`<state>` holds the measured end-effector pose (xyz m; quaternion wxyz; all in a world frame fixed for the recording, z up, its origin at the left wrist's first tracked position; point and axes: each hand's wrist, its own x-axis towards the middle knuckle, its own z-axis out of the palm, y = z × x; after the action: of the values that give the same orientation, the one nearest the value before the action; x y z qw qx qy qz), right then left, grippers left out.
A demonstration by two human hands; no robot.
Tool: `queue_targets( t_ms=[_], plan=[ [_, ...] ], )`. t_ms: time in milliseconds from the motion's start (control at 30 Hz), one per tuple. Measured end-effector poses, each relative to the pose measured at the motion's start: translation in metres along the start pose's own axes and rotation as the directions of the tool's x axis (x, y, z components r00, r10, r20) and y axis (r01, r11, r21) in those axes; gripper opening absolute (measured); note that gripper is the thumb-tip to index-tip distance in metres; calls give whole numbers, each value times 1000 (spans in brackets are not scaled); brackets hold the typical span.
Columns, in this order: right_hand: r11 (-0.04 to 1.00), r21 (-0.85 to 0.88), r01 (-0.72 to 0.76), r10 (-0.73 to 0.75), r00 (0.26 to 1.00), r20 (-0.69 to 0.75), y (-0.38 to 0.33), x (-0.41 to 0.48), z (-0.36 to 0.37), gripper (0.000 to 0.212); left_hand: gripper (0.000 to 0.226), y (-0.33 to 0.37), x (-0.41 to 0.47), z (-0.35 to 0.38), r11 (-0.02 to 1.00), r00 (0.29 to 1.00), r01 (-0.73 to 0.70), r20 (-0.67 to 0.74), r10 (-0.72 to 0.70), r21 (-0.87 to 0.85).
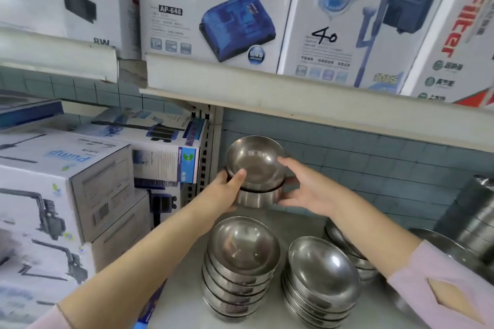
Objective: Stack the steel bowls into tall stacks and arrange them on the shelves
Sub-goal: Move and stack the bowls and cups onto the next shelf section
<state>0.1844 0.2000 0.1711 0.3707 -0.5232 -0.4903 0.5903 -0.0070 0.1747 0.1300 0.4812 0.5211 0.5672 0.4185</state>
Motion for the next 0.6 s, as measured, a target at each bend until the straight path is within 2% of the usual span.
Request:
queue_targets(
  t_ms=[233,367,467,600],
  plan=[
    [995,63,74,-77,996,53,-6,-70,-29,41,74,38,-40,21,976,995,-88,64,76,198],
    [989,24,148,-150,980,128,-1,-112,-60,60,77,49,-71,41,963,988,-147,78,133,226],
    [976,-39,216,-209,969,131,9,-153,-87,73,69,56,-105,69,926,971,-234,110,210,297],
    [957,-27,290,-288,956,50,28,-207,-130,85,101,46,-132,124,859,912,-410,152,381,306]
  ],
)
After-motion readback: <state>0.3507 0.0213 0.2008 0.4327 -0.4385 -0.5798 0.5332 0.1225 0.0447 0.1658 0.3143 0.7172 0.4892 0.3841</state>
